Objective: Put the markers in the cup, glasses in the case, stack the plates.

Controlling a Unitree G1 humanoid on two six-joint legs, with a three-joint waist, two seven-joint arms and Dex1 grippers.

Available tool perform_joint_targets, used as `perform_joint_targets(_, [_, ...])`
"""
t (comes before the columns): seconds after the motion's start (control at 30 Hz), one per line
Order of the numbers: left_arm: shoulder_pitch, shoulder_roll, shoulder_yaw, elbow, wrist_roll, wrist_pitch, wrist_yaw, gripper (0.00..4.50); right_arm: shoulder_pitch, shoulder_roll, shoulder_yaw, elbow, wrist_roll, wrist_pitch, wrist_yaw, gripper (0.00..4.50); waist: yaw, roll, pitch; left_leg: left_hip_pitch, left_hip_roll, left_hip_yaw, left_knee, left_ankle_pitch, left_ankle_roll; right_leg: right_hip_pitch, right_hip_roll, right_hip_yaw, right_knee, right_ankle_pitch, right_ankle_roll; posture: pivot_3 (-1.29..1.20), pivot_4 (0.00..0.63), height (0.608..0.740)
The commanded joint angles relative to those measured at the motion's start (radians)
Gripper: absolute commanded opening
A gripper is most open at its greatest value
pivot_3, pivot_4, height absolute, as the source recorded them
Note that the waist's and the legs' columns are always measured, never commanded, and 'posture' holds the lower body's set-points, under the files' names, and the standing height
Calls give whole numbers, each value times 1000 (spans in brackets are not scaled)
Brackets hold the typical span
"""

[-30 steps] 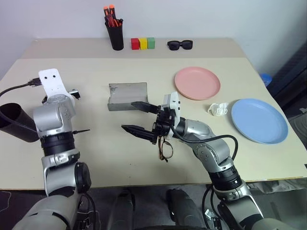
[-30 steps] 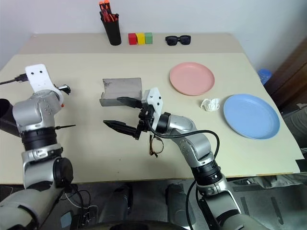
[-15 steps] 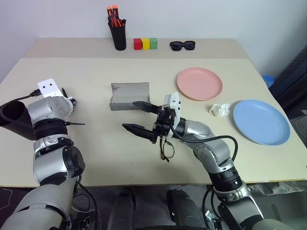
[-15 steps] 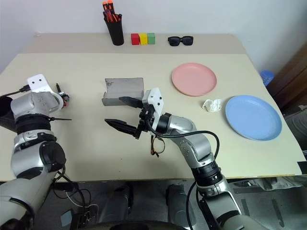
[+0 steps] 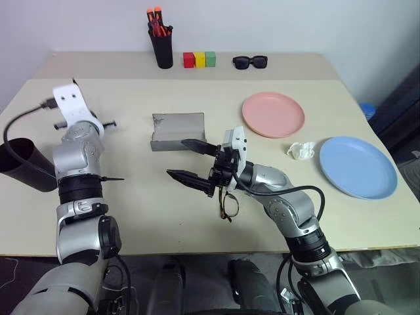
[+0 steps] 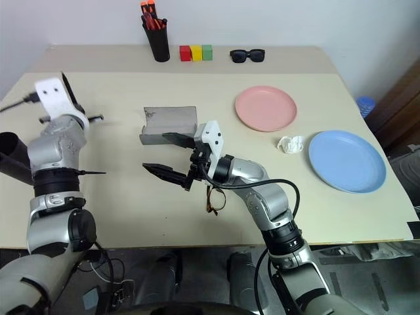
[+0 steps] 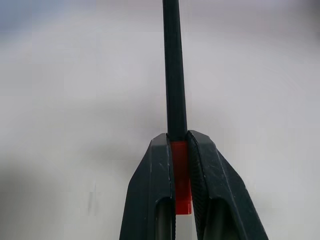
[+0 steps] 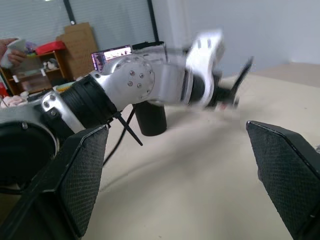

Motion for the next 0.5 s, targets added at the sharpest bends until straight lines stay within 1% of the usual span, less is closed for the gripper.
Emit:
perform_joint_targets(0.03, [104, 20, 36, -213, 63, -211, 51, 24, -3, 10, -10, -31, -1, -28, 4, 4500, -5, 0, 0, 0, 0, 0, 0, 0, 0, 0, 0, 0, 0, 0, 0, 0, 150, 740])
perform_joint_targets(0.13, [231, 42, 78, -369, 162, -280, 145, 24, -7, 13, -22, -29, -2, -45, -1, 4500, -7, 1, 0, 1, 0, 1, -2, 0, 0, -1, 0, 1, 0, 0, 0, 0, 150, 740])
perform_joint_targets(0.33, [420, -1, 214, -554, 156, -239, 210, 24, -7, 12, -20, -25, 6, -45, 11, 4500, 6, 0, 0, 1, 0, 1, 1, 0, 0, 2, -1, 0, -1, 0, -1, 0, 150, 740])
perform_joint_targets(0.4, [462, -19, 231, -584, 136, -223, 199, 24, -12, 15, -18, -20, 10, -44, 18, 4500, 8, 0, 0, 1, 0, 1, 2, 0, 0, 2, -1, 0, -2, -1, -5, 0, 150, 740])
perform_joint_targets(0.5, [506, -40, 230, -603, 129, -232, 183, 24, -21, 19, -16, -9, 10, -46, 32, 4500, 9, -1, -1, 1, 0, 1, 3, 0, 0, 3, -1, 0, -2, -1, -6, 0, 150, 740])
